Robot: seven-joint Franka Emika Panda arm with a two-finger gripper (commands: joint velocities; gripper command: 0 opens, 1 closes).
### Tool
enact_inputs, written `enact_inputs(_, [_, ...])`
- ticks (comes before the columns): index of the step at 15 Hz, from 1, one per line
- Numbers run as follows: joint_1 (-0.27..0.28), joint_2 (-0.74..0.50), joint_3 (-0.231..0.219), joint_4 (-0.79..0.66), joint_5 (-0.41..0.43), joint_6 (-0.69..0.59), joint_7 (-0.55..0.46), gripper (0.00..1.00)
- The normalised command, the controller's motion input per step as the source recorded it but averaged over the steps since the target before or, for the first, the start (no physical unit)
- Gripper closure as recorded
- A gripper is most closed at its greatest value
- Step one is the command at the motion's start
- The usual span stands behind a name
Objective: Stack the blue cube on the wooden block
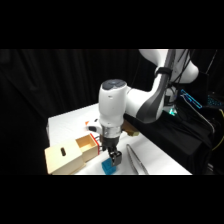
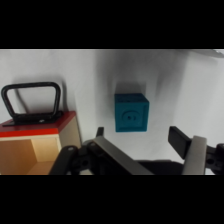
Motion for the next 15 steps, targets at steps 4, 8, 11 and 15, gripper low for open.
enact_inputs(4, [0.126, 0.23, -0.114, 0.24, -0.066, 0.09, 0.14, 0.0])
enact_inputs(8, [0.116, 0.19, -0.095, 0.21, -0.025, 0.07, 0.11, 0.0])
enact_inputs(11, [0.102, 0.17, -0.103, 0.16, -0.013, 0.09, 0.08, 0.0])
enact_inputs(15, [0.098, 0.15, -0.105, 0.13, -0.005, 0.11, 0.07, 0.0])
